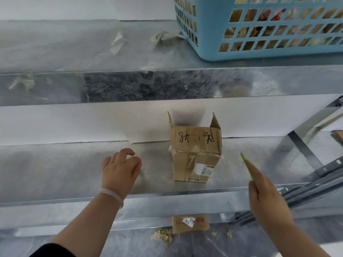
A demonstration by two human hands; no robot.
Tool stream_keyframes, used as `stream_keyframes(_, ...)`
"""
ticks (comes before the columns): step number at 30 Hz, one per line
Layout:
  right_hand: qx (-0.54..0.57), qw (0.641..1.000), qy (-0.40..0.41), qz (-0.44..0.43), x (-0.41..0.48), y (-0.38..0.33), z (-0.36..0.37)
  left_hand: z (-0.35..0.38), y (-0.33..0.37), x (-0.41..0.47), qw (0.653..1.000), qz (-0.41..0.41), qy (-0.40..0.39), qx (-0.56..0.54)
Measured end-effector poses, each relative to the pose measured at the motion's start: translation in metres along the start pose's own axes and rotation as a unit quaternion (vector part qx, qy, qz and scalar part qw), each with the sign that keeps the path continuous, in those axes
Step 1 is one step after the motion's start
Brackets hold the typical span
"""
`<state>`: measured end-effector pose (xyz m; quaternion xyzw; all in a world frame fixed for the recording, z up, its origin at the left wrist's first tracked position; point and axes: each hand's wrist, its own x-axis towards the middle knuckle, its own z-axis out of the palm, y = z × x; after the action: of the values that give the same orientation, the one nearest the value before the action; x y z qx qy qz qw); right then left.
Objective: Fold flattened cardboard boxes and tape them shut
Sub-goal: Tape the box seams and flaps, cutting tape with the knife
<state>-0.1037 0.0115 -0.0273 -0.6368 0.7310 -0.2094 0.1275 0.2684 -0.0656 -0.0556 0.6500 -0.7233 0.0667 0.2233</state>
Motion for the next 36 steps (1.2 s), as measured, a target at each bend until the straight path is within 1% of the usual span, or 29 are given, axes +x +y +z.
stream_keyframes(2, -0.092, 0.991, -0.075, 0.058, 0.029, 0.012, 0.017, 0.010, 0.000, -0.007, 1.000, 0.008, -0.007, 0.004)
stream_keyframes(3, -0.123, 0.984, -0.108, 0.067, 0.041, 0.015, 0.025, 0.016, 0.000, -0.011, 1.000, 0.013, -0.012, 0.004)
stream_keyframes(5, -0.161, 0.973, -0.158, 0.056, 0.059, 0.018, 0.038, 0.024, -0.001, -0.020, 0.999, 0.009, -0.030, -0.002)
stream_keyframes(7, -0.224, 0.956, -0.187, 0.028, 0.069, 0.017, 0.043, 0.030, -0.004, -0.028, 0.998, -0.002, -0.059, -0.009)
stream_keyframes(8, -0.252, 0.949, -0.189, 0.015, 0.070, 0.015, 0.043, 0.030, -0.004, -0.031, 0.998, -0.006, -0.069, -0.014)
stream_keyframes(9, -0.253, 0.952, -0.174, 0.009, 0.070, 0.013, 0.040, 0.030, -0.003, -0.034, 0.997, -0.005, -0.069, -0.025)
stream_keyframes(10, -0.218, 0.966, -0.140, 0.006, 0.066, 0.009, 0.037, 0.028, 0.001, -0.035, 0.997, -0.001, -0.062, -0.047)
stream_keyframes(11, -0.139, 0.986, -0.089, 0.010, 0.060, 0.003, 0.033, 0.023, 0.010, -0.033, 0.995, 0.000, -0.050, -0.082)
stream_keyframes(12, -0.026, 0.999, -0.035, 0.024, 0.051, -0.007, 0.028, 0.014, 0.023, -0.028, 0.991, -0.012, -0.037, -0.130)
stream_keyframes(13, 0.100, 0.994, 0.014, 0.039, 0.040, -0.022, 0.022, 0.004, 0.040, -0.021, 0.981, -0.039, -0.022, -0.189)
stream_keyframes(14, 0.208, 0.976, 0.047, 0.046, 0.031, -0.040, 0.017, -0.009, 0.059, -0.013, 0.962, -0.079, -0.008, -0.260)
stream_keyframes(15, 0.293, 0.953, 0.063, 0.047, 0.023, -0.059, 0.010, -0.019, 0.078, -0.006, 0.929, -0.122, -0.007, -0.348)
stream_keyframes(16, 0.368, 0.927, 0.064, 0.046, 0.017, -0.077, 0.006, -0.031, 0.100, 0.003, 0.879, -0.164, -0.019, -0.447)
stream_keyframes(17, 0.431, 0.900, 0.052, 0.051, 0.014, -0.094, 0.002, -0.042, 0.119, 0.011, 0.820, -0.199, -0.039, -0.535)
stream_keyframes(18, 0.474, 0.878, 0.030, 0.064, 0.014, -0.108, 0.000, -0.050, 0.136, 0.017, 0.772, -0.223, -0.063, -0.591)
stream_keyframes(19, 0.495, 0.865, 0.006, 0.078, 0.017, -0.118, 0.000, -0.056, 0.149, 0.022, 0.746, -0.234, -0.087, -0.617)
stream_keyframes(20, 0.506, 0.858, -0.016, 0.087, 0.020, -0.126, 0.001, -0.057, 0.158, 0.025, 0.737, -0.235, -0.097, -0.626)
stream_keyframes(21, 0.513, 0.853, -0.025, 0.094, 0.024, -0.131, 0.003, -0.058, 0.164, 0.027, 0.734, -0.234, -0.090, -0.631)
stream_keyframes(23, 0.527, 0.842, -0.013, 0.110, 0.030, -0.135, 0.007, -0.055, 0.171, 0.030, 0.734, -0.222, -0.060, -0.639)
stream_keyframes(25, 0.513, 0.849, 0.015, 0.126, 0.035, -0.138, 0.010, -0.046, 0.171, 0.032, 0.734, -0.215, -0.034, -0.643)
stream_keyframes(27, 0.495, 0.856, 0.043, 0.142, 0.038, -0.142, 0.012, -0.035, 0.171, 0.032, 0.739, -0.226, -0.017, -0.635)
stream_keyframes(29, 0.480, 0.863, 0.059, 0.148, 0.042, -0.143, 0.014, -0.026, 0.171, 0.031, 0.756, -0.238, 0.002, -0.610)
stream_keyframes(32, 0.450, 0.881, 0.068, 0.134, 0.044, -0.140, 0.016, -0.024, 0.170, 0.030, 0.788, -0.237, 0.026, -0.567)
stream_keyframes(33, 0.440, 0.886, 0.074, 0.127, 0.043, -0.138, 0.017, -0.027, 0.171, 0.030, 0.790, -0.232, 0.030, -0.567)
stream_keyframes(34, 0.434, 0.889, 0.080, 0.122, 0.043, -0.136, 0.019, -0.028, 0.173, 0.030, 0.788, -0.224, 0.033, -0.573)
stream_keyframes(36, 0.434, 0.888, 0.087, 0.121, 0.043, -0.132, 0.021, -0.031, 0.177, 0.028, 0.770, -0.219, 0.027, -0.599)
